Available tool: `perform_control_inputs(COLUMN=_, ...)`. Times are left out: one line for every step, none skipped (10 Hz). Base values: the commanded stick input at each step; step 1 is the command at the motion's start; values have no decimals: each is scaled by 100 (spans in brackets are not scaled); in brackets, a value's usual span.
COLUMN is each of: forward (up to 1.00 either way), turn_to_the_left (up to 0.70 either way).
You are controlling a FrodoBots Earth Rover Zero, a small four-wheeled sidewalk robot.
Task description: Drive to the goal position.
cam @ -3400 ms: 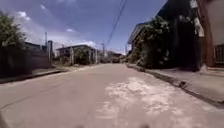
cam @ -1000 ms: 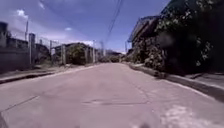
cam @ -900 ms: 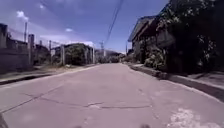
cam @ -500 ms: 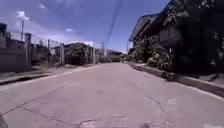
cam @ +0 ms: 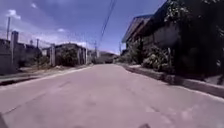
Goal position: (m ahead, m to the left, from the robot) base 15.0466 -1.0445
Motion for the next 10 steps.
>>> perform_control_inputs(forward=100, turn_to_the_left=0)
perform_control_inputs(forward=100, turn_to_the_left=0)
perform_control_inputs(forward=100, turn_to_the_left=0)
perform_control_inputs(forward=100, turn_to_the_left=0)
perform_control_inputs(forward=100, turn_to_the_left=0)
perform_control_inputs(forward=100, turn_to_the_left=0)
perform_control_inputs(forward=100, turn_to_the_left=0)
perform_control_inputs(forward=100, turn_to_the_left=0)
perform_control_inputs(forward=100, turn_to_the_left=0)
perform_control_inputs(forward=100, turn_to_the_left=0)
